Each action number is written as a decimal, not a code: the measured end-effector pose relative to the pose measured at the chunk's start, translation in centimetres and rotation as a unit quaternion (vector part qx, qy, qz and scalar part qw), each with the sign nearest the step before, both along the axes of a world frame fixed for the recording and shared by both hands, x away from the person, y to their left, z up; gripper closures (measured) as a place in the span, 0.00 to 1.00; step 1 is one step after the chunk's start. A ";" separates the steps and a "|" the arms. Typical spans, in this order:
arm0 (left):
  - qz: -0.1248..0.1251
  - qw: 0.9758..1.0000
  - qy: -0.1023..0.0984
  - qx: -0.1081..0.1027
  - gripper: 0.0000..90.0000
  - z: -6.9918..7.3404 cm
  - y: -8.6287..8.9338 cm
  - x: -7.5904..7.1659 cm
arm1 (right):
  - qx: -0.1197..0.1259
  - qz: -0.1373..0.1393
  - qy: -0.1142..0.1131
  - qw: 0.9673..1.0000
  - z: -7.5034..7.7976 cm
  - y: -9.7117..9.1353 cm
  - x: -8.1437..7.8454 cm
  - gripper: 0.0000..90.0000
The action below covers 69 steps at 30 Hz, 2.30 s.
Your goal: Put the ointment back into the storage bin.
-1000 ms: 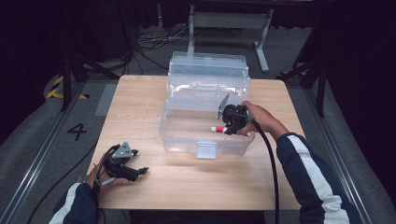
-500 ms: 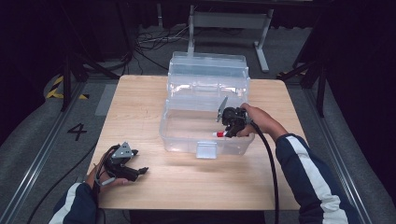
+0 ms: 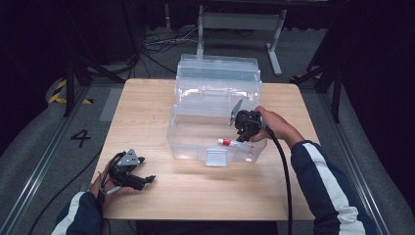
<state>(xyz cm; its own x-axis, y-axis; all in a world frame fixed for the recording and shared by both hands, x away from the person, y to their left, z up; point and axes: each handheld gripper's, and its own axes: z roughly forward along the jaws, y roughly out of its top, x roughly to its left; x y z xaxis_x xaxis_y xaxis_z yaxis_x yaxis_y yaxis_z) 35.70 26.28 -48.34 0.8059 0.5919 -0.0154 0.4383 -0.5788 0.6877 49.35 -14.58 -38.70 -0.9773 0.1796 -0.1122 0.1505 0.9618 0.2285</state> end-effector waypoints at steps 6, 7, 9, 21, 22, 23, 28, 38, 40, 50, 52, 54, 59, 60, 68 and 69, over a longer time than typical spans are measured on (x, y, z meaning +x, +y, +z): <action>0.000 1.000 0.000 0.000 0.19 0.0 0.0 0.0 | 0.025 -0.007 -0.010 1.000 0.7 -0.8 -0.1 0.74; 0.000 1.000 0.000 0.000 0.19 0.0 0.0 0.0 | 0.030 -0.006 -0.014 0.999 0.8 -0.9 -0.1 0.74; 0.000 1.000 0.000 0.000 0.19 0.0 0.0 0.0 | 0.042 -0.012 -0.019 0.999 1.2 -1.3 -0.2 0.73; 0.003 1.000 0.007 0.013 0.20 0.3 -0.3 0.2 | 0.153 -0.037 -0.062 0.986 3.1 -4.0 -1.0 0.69; 0.005 1.000 0.009 0.012 0.20 0.3 -0.3 0.2 | 0.159 -0.043 -0.065 0.984 3.2 -4.2 -1.1 0.69; 0.004 1.000 0.010 0.014 0.21 0.4 -0.4 0.2 | 0.167 -0.045 -0.069 0.983 3.3 -4.4 -1.1 0.68; -0.001 1.000 0.010 0.014 0.24 0.7 -0.8 0.4 | 0.196 -0.062 -0.085 0.975 3.8 -5.5 -1.3 0.67; -0.007 1.000 -0.027 -0.008 0.27 3.8 -1.6 1.3 | 0.254 -0.077 -0.127 0.956 5.3 -7.2 -1.8 0.64; -0.007 0.999 -0.032 -0.007 0.27 4.2 -1.7 1.3 | 0.258 -0.071 -0.128 0.955 5.4 -7.3 -1.9 0.64; -0.034 0.996 -0.078 -0.027 0.32 7.9 -3.8 1.7 | 0.273 -0.081 -0.157 0.946 7.2 -7.8 -1.8 0.62; -0.042 0.995 -0.084 -0.028 0.32 8.4 -4.3 1.9 | 0.272 -0.085 -0.166 0.944 7.3 -7.8 -1.5 0.61; -0.050 0.994 -0.089 -0.028 0.34 8.8 -4.8 2.1 | 0.274 -0.088 -0.168 0.943 7.4 -7.8 -1.1 0.61; -0.072 0.993 -0.089 -0.029 0.34 9.3 -6.2 2.8 | 0.274 -0.100 -0.177 0.940 8.2 -7.5 0.0 0.59; -0.074 0.993 -0.088 -0.030 0.34 9.3 -6.5 2.9 | 0.276 -0.098 -0.176 0.940 8.4 -7.5 0.2 0.58; -0.098 0.992 -0.075 -0.021 0.36 9.1 -8.4 4.2 | 0.280 -0.107 -0.186 0.936 9.7 -6.9 2.1 0.58; -0.102 0.992 -0.074 -0.022 0.37 9.0 -8.6 4.3 | 0.278 -0.110 -0.190 0.935 9.7 -6.7 2.3 0.58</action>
<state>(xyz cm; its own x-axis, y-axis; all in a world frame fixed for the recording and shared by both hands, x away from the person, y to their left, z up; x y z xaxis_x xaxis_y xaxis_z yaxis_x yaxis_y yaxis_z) 39.99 17.73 -39.30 0.9041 0.4181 0.0887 0.2084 -0.6123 0.7627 51.68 -21.32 -28.99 -0.8187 0.5047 -0.2741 0.1364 0.6344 0.7609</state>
